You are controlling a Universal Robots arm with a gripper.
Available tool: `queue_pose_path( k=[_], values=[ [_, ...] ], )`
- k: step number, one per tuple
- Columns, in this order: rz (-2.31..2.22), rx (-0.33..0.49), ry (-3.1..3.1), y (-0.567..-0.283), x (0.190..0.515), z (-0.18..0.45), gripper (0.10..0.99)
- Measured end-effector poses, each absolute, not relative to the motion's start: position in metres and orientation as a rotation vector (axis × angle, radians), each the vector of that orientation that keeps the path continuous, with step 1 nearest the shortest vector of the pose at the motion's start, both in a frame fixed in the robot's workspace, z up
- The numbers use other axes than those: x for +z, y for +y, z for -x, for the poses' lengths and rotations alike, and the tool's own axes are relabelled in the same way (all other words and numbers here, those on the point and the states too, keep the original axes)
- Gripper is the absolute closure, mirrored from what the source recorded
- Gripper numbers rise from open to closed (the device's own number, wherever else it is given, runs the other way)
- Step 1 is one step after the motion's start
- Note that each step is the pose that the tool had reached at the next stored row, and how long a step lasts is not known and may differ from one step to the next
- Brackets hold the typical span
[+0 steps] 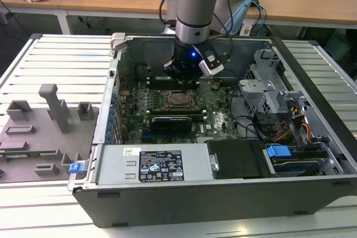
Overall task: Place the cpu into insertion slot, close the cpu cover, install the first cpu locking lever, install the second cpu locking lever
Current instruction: 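Install the second cpu locking lever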
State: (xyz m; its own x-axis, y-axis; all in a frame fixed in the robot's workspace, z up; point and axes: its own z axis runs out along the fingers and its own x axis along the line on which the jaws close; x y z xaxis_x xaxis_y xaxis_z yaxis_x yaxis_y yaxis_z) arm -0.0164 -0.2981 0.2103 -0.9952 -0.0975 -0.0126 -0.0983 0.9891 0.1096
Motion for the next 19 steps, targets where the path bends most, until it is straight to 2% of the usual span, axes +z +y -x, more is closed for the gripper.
queue_pose_path(
  k=[12, 19],
  values=[
    [0.154, 0.173, 3.126, -0.304, 0.213, 0.016, 0.98],
    [0.154, 0.173, 3.126, -0.305, 0.241, 0.016, 0.98]
  ],
)
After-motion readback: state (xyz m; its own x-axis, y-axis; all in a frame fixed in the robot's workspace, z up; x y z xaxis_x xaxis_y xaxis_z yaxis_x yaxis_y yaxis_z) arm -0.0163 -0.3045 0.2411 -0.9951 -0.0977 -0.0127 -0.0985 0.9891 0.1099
